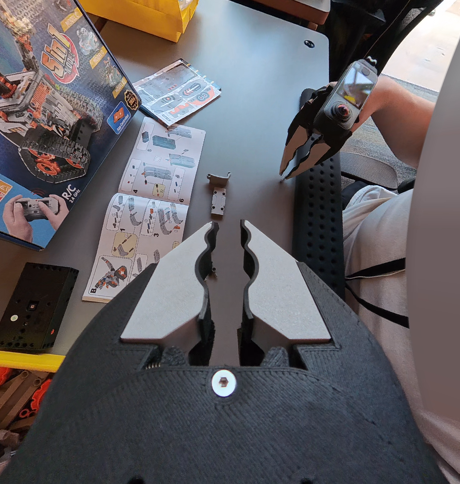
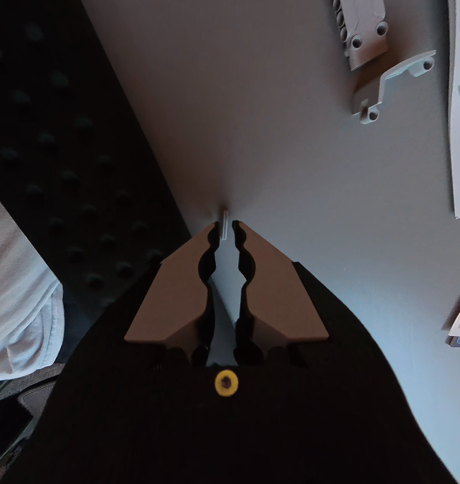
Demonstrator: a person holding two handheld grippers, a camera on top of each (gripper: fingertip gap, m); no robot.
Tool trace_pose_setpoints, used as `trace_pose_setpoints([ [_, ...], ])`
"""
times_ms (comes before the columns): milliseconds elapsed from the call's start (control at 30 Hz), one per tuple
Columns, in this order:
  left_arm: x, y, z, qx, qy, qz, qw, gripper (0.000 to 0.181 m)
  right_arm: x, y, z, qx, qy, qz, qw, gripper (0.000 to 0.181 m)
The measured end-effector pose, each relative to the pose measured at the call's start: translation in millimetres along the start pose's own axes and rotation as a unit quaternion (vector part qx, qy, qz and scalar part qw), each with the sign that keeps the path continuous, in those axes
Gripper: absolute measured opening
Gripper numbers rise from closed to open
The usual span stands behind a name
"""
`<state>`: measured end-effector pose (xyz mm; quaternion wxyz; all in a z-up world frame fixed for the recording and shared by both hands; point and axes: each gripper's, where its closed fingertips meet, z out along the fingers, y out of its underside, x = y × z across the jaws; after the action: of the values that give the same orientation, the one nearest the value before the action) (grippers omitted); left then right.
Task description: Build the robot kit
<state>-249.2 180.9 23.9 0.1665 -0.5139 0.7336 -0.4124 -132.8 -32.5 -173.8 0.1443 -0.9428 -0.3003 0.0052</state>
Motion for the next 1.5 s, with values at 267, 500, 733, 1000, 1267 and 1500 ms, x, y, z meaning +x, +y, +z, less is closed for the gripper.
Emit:
trace_pose_setpoints([
  [267,2,-3,-10,0.01,-0.006,0.006,1.0,0.017,-3,2,5,-0.024,-0.01,0.007,1.0,0.004],
  [500,-1,-6,-25,0.025,-0.028,0.012,0.999,0.016,21,-80,-6,0.072,0.023,-0.061,0.995,0.003],
  [733,-16,-9,-50,0.054,-0.068,-0.006,0.996,0.013,72,-233,15,0.113,-0.027,-0.203,0.972,0.003],
  [1000,-27,-7,-58,0.057,-0.072,-0.013,0.996,0.013,83,-255,61,0.012,-0.151,-0.175,0.973,0.003],
  [1267,-26,-4,-53,0.043,-0.072,-0.01,0.996,0.012,83,-258,77,-0.022,-0.25,-0.138,0.958,0.003],
  [1500,-26,-1,-49,0.033,-0.068,-0.01,0.997,0.012,80,-256,84,-0.059,-0.291,-0.126,0.947,0.003],
])
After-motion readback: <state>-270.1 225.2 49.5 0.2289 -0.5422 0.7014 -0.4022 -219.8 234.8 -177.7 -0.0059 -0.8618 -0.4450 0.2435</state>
